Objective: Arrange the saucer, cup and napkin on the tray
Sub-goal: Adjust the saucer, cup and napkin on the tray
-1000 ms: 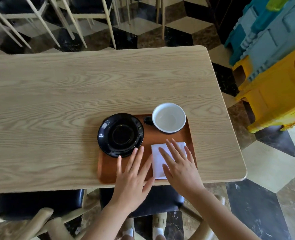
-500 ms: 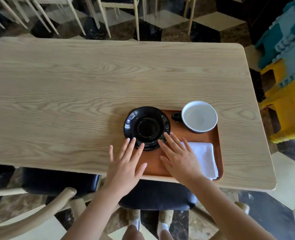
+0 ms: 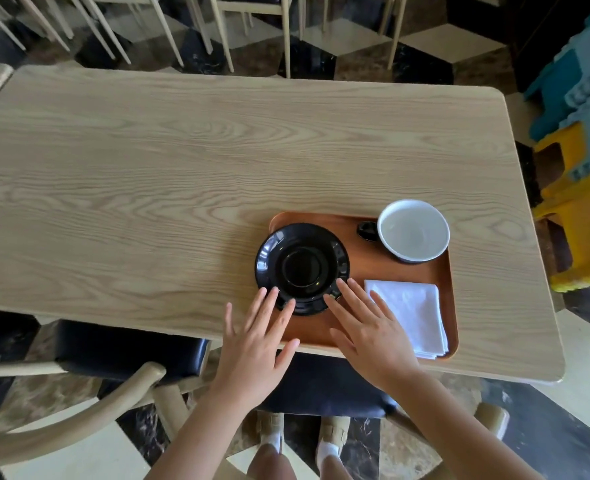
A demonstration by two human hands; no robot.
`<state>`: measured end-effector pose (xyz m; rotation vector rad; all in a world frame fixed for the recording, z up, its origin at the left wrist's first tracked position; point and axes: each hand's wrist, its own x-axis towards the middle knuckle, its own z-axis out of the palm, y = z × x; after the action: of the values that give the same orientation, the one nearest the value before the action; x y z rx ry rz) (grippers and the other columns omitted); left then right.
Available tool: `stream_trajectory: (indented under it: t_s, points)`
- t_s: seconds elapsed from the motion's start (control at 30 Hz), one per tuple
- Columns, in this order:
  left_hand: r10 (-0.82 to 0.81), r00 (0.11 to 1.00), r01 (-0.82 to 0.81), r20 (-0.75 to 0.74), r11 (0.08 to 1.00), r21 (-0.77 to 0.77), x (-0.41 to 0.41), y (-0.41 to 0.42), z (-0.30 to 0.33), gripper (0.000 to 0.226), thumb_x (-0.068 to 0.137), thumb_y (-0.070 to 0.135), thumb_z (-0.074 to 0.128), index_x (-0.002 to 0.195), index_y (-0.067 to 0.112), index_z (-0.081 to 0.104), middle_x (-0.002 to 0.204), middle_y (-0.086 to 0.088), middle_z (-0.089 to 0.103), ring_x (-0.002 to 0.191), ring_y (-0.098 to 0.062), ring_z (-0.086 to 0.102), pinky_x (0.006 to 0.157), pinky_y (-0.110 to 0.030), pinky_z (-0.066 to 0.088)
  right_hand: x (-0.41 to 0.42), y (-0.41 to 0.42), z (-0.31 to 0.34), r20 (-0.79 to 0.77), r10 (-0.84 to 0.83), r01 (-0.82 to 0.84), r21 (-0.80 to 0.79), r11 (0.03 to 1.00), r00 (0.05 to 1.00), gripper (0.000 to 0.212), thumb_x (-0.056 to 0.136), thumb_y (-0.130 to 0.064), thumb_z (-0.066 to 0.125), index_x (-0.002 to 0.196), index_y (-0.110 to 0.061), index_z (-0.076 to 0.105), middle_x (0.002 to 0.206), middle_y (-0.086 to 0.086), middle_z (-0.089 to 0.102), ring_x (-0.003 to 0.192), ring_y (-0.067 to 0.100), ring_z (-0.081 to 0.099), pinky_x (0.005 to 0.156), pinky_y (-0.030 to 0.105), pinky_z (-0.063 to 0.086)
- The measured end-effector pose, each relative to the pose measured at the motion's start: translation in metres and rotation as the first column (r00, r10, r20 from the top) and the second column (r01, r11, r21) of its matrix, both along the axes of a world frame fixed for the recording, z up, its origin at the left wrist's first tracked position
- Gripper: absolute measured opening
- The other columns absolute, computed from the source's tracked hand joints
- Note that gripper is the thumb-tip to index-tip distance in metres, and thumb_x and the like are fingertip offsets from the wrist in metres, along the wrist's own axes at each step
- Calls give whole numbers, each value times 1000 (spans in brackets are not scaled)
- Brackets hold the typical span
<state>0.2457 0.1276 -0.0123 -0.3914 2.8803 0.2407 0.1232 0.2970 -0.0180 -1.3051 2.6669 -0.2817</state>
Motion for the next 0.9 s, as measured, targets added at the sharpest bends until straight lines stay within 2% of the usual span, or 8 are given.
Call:
stream_trajectory:
  t_s: [0.33,0.43,0.53,0.67,0.77,0.87,0.9]
  points:
    - [1,1000,-1,-6,1000,-4,4,2,-4,57,91,51,27,142,27,31,151,-6,35,142,-22,23,105,-61,24,2,2,-2,-6,9,-9,22,1000,1000,48,90,-40,32,131,-20,50,141,9,50,133,27,42,104,49,38]
    - [4,1000,-5,-29,1000,-21,1,3,-2,56,92,51,24,140,25,37,148,-8,40,139,-24,30,106,-59,25,0,2,0,-29,27,-27,11,1000,999,48,90,-40,33,130,-20,51,139,9,52,132,26,44,103,52,41]
    - [-3,994,1,-109,1000,-22,-11,6,6,56,91,49,29,136,19,43,143,-10,47,133,-26,41,105,-57,32,-7,4,5,-78,4,-12,-103,995,997,43,89,-37,40,122,-17,58,130,10,60,125,26,53,99,52,45]
    - [-35,959,28,-282,999,-28,-56,11,20,50,89,42,37,125,13,55,130,-8,60,122,-23,53,102,-51,39,-42,14,30,-159,-213,152,-329,932,964,31,83,-29,51,106,-14,67,106,8,69,97,28,64,85,38,47]
    - [-69,938,60,-340,997,-37,-107,14,33,49,87,39,38,121,9,57,119,-7,66,113,-23,59,97,-47,44,-84,28,47,-159,-393,327,-329,886,906,36,80,-28,52,110,-14,64,106,9,68,95,32,63,79,39,48]
    - [-78,938,108,-339,992,69,-156,21,46,52,87,39,36,120,5,56,113,-11,66,104,-30,61,84,-42,50,-120,40,58,44,-537,533,-214,818,842,43,84,-29,55,125,-16,55,120,11,59,107,33,56,83,41,47]
    - [-52,949,100,-311,985,140,-170,24,48,50,88,39,39,123,5,53,117,-12,63,107,-31,59,85,-42,49,-131,43,60,140,-571,588,-169,791,809,45,85,-28,57,129,-17,51,125,11,56,111,33,54,85,41,46]
